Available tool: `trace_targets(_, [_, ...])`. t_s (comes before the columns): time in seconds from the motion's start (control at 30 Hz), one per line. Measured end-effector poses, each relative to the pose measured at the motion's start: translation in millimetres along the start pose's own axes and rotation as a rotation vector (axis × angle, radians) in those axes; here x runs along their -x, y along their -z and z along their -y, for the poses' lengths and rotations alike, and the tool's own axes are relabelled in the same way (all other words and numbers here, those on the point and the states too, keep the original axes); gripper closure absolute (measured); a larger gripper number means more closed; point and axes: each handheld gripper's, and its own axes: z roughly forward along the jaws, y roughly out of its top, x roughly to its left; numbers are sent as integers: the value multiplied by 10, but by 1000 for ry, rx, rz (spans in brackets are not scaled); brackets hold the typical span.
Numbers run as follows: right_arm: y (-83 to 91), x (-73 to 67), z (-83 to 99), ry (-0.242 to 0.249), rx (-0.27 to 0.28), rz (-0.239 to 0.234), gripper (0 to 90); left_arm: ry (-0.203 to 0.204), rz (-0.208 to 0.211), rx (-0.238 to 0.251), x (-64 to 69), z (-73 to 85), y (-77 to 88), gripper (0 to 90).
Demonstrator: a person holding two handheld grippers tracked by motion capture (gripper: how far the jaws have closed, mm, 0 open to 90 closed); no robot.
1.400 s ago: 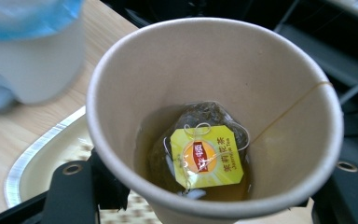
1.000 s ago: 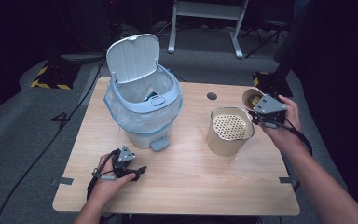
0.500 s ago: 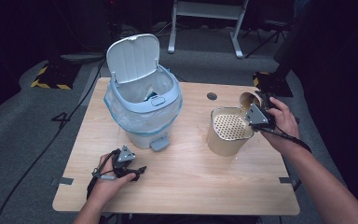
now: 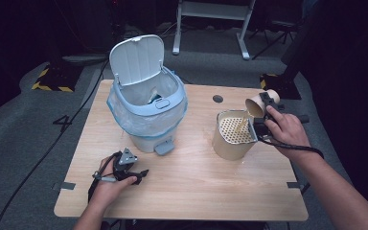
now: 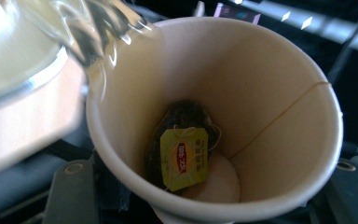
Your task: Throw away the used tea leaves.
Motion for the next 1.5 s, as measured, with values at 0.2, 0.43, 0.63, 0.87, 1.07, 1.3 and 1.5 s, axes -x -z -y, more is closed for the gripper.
trace_targets(0.2, [28, -76, -93, 288, -40, 128, 363, -3, 3, -1, -9, 2, 2, 280])
trace_targets(0.43, [46, -96, -126, 498, -90, 238, 363, -7, 2, 0, -2, 2, 3, 282])
trace_targets(0.63, [86, -102, -176, 659, -112, 326, 357, -9, -1, 0, 2, 3, 3, 282])
trace_targets(0.87, [93, -41, -189, 749, -121, 352, 363, -11, -4, 2, 7, 4, 4, 282])
trace_targets(1.07, [90, -19, -167, 752, -127, 349, 367, -10, -2, 0, 4, 3, 4, 282])
trace_targets(1.3, [93, 5, -164, 723, -119, 344, 367, -3, 4, -1, -4, 3, 2, 281])
trace_targets(1.5, [103, 58, -141, 670, -104, 333, 363, -3, 3, -1, -3, 3, 3, 280])
